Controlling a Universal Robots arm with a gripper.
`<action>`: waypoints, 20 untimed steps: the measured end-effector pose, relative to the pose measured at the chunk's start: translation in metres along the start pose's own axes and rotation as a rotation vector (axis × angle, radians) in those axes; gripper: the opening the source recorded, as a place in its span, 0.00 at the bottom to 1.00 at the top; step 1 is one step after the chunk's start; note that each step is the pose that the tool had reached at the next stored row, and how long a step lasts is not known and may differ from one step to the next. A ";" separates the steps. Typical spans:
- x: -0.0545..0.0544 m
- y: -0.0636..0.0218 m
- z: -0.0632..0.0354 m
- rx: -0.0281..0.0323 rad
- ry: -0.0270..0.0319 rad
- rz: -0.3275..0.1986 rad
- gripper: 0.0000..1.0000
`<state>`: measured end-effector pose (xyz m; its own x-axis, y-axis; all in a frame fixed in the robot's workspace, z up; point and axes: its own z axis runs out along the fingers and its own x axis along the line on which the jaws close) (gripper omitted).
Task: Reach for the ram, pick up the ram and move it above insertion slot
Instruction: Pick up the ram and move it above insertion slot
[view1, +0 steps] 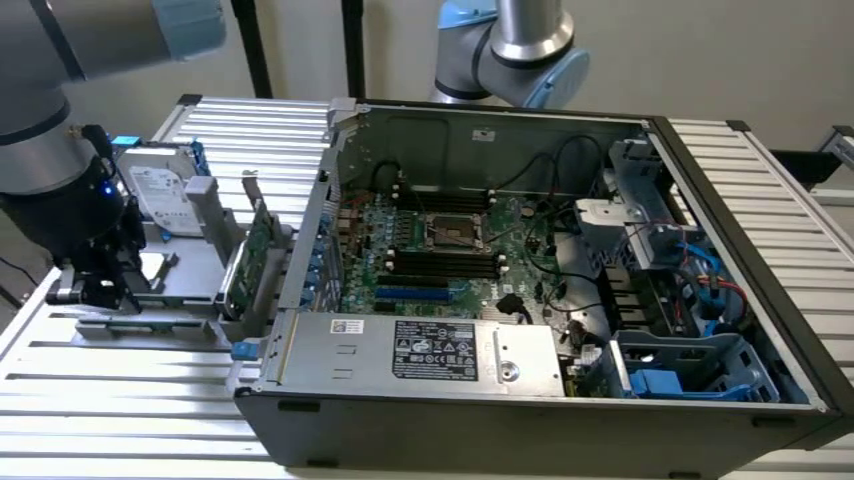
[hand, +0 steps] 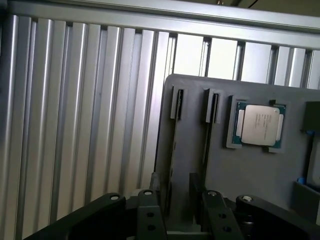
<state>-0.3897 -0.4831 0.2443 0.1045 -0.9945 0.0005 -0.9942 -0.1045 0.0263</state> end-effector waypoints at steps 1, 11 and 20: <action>0.000 0.0025 0.0018 0.0000 0.0000 0.000 0.36; -0.001 0.0077 0.0202 0.0000 0.0000 0.000 0.36; 0.004 0.0024 0.0346 -0.0005 -0.0046 0.000 0.36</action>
<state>-0.3926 -0.4875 0.2098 0.1044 -0.9945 -0.0041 -0.9942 -0.1045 0.0268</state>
